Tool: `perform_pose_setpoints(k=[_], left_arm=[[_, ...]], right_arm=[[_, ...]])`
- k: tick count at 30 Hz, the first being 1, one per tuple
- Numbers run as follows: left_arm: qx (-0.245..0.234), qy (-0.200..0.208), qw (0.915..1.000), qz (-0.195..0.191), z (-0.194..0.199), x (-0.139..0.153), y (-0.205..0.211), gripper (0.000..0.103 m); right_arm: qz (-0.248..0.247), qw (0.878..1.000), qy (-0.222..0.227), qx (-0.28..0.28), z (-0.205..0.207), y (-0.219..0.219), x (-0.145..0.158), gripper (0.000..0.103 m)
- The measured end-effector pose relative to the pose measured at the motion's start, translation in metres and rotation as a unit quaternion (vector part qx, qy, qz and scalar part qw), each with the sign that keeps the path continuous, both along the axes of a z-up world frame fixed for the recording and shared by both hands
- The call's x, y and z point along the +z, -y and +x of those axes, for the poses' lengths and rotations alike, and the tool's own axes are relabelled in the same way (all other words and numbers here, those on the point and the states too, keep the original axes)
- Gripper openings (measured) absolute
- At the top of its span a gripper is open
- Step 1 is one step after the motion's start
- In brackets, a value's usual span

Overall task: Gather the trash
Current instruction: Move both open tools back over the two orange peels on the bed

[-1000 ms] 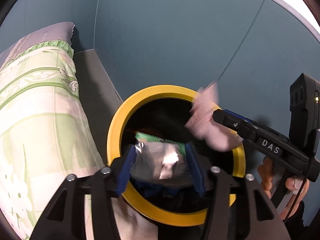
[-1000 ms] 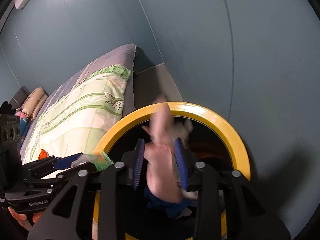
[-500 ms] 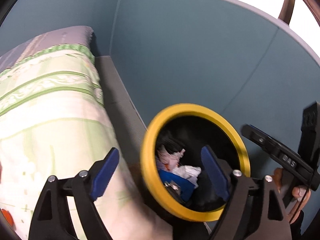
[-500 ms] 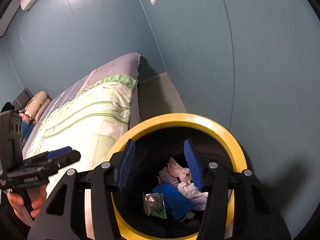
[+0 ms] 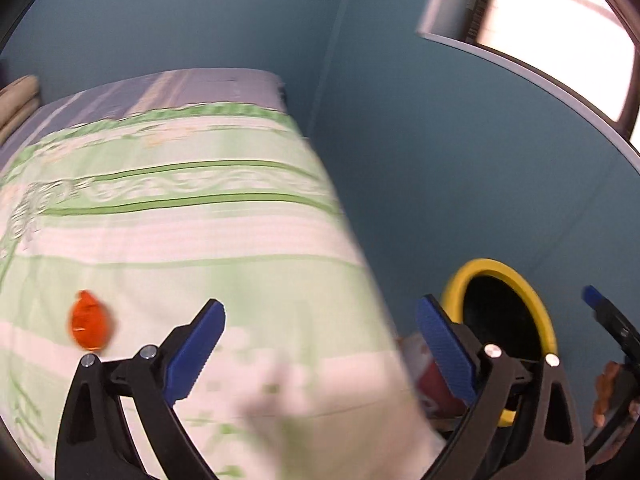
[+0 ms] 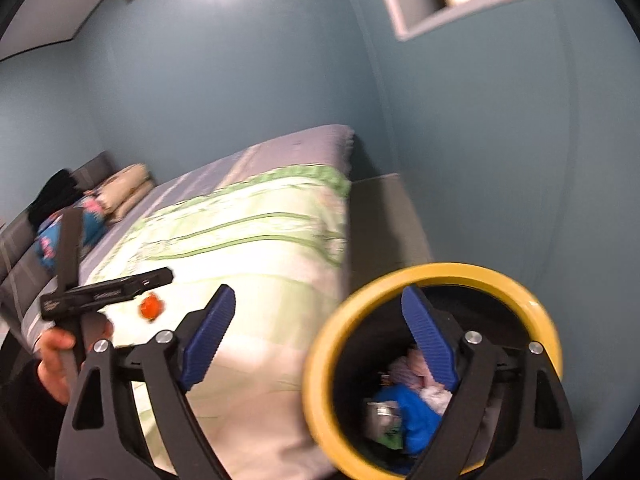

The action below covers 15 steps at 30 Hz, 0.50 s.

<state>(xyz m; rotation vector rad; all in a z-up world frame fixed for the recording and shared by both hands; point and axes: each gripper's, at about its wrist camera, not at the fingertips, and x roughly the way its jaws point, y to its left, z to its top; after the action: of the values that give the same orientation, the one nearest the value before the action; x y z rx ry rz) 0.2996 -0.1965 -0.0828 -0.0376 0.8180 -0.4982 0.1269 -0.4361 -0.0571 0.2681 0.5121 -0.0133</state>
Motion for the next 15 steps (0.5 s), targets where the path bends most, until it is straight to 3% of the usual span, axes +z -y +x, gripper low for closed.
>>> perform_pose_setpoints(k=[9,15], left_arm=[[0.091,-0.002,0.9958,0.009,0.020,0.002,-0.118,0.093],[0.128,-0.007,0.9915,0.018,0.027,-0.005,-0.168,0.093]], right_arm=[[-0.022,0.992,-0.002,0.128,0.036,-0.105,-0.003,0.085],[-0.032,0.979,-0.022,0.201,0.063,-0.170,-0.021,0.085]])
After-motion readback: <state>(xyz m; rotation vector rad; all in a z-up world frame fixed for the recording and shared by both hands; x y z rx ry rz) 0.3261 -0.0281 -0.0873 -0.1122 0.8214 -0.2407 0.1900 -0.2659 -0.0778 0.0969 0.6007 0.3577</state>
